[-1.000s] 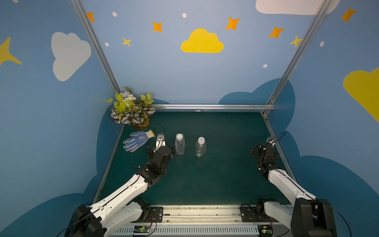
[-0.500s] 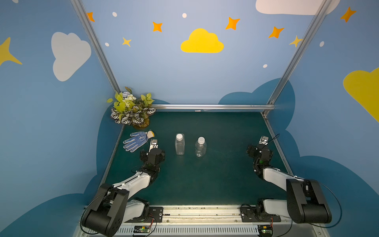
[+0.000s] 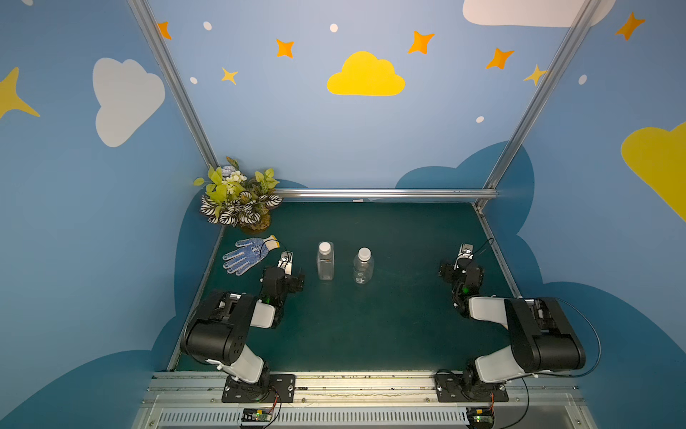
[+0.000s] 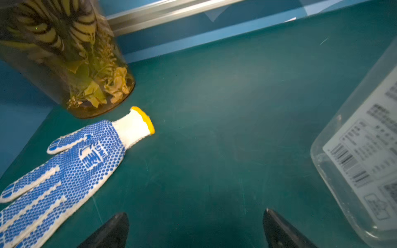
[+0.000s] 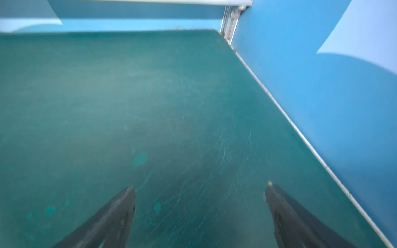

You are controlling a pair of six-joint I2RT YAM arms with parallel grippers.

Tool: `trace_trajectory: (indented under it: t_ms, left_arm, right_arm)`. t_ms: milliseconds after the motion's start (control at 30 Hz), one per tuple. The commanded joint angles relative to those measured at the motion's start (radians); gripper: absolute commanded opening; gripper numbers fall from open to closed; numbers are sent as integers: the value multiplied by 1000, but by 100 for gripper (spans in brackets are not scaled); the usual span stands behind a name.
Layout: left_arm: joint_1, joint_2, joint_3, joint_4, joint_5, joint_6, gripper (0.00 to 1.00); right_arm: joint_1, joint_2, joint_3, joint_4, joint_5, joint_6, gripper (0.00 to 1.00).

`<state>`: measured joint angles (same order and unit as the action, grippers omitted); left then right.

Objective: Screw on the bottle caps
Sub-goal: Reset both arms

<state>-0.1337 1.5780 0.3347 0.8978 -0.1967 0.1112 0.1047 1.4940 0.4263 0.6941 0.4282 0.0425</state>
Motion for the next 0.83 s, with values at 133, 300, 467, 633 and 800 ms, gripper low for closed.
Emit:
trace_trajectory:
  t_ms: [133, 300, 467, 633, 800]
  left_arm:
    - [34, -4, 41, 25, 85, -26, 100]
    - [33, -4, 41, 26, 85, -27, 100]
    - [34, -3, 40, 26, 85, -27, 100]
    - [35, -3, 40, 26, 85, -27, 100]
    - [35, -4, 40, 26, 85, -26, 100]
  right_arm:
    - [-3, -26, 17, -48, -8, -10, 98]
    - [-3, -24, 17, -48, -7, -11, 98]
    - [-3, -23, 19, -50, -8, -11, 98]
    - [-4, -20, 26, -57, -8, -11, 98]
    - [-3, -26, 17, -49, -10, -11, 98]
